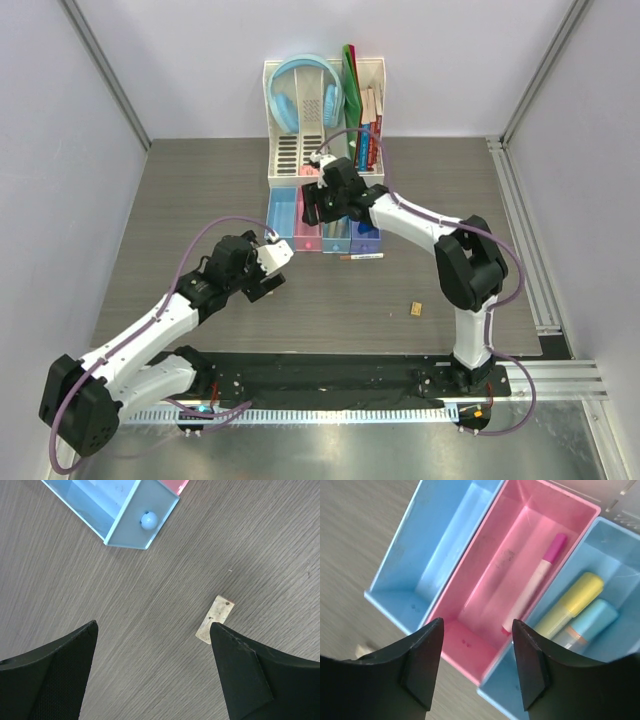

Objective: Sort the stationery into containers
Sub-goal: Move the pen to the center of the board.

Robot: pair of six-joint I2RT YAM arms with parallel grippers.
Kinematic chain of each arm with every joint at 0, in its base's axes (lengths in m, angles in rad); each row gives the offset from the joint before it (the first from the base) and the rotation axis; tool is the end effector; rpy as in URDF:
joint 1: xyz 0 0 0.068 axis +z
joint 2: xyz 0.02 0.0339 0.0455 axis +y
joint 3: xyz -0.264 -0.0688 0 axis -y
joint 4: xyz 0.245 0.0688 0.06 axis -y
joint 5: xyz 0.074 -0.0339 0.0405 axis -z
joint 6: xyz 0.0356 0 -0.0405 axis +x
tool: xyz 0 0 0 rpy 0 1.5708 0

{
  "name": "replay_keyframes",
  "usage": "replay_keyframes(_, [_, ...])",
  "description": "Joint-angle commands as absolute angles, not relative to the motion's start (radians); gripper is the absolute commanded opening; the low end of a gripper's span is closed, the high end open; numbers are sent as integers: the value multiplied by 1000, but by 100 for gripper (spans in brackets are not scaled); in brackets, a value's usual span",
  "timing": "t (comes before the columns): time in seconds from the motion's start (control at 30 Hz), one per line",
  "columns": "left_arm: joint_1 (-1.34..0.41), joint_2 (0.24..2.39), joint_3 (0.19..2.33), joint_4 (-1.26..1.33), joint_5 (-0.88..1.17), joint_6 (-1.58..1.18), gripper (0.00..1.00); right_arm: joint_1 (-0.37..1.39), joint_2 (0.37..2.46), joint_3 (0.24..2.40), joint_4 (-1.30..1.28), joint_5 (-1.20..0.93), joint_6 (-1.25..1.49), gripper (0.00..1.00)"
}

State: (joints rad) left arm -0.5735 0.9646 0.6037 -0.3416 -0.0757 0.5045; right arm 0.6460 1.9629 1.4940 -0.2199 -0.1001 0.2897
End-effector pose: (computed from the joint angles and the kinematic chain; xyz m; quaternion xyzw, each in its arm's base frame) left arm 0.1725 -0.1082 0.2293 0.4517 0.7862 0.0198 0.4213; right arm 0.3580 0.2744 0.2307 -0.1811 0.8851 0.2326 0.3601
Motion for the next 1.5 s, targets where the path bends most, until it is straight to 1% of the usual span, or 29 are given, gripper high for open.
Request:
replay_keyframes(0.0, [-569,962,635,-324,-54,495,92,647,1788,1571,-322,-172,45,64])
replay_keyframes(0.03, [-569,957,631,-322,-52,494,92,647,1769,1578,-398,-192,-6,65])
replay_keyframes(0.07, [-569,954,627,-319,-51,494,92,646,1744,1578,-437,-193,-114,66])
replay_keyframes(0.1, [-569,953,627,-315,-49,495,92,646,1708,1575,-478,-199,-173,70])
replay_keyframes(0.13, [-569,950,623,-313,-45,492,92,643,1683,1548,-551,-193,-214,71])
replay_keyframes(0.2, [-569,950,618,-307,-40,489,92,629,1613,1500,-604,-181,-323,72])
replay_keyframes(0.3, [-569,948,617,-307,-31,485,92,617,1543,1376,-667,-140,-446,74])
replay_keyframes(0.37, [-569,940,620,-311,-28,486,92,611,1479,1275,-687,-118,-501,78])
replay_keyframes(0.5, [-569,927,641,-345,-26,492,92,591,1398,1116,-704,-109,-646,78])
replay_keyframes(0.53, [-569,922,644,-360,-26,497,92,572,1387,1064,-697,-117,-687,78])
replay_keyframes(0.7, [-569,894,667,-397,-28,494,92,485,1356,965,-634,-193,-747,78])
replay_keyframes(0.9, [-569,874,663,-420,-38,500,92,377,1376,862,-415,-233,-764,77])
replay_keyframes(1.07, [-569,871,647,-413,-51,514,92,364,1448,821,-310,-297,-767,75])
replay_keyframes(1.17, [-569,876,646,-416,-57,515,92,364,1497,807,-240,-340,-753,71])
replay_keyframes(1.33, [-569,873,627,-408,-63,515,92,356,1554,778,-97,-365,-726,72])
replay_keyframes(1.47, [-569,871,620,-408,-77,523,92,338,1621,785,-40,-394,-706,71])
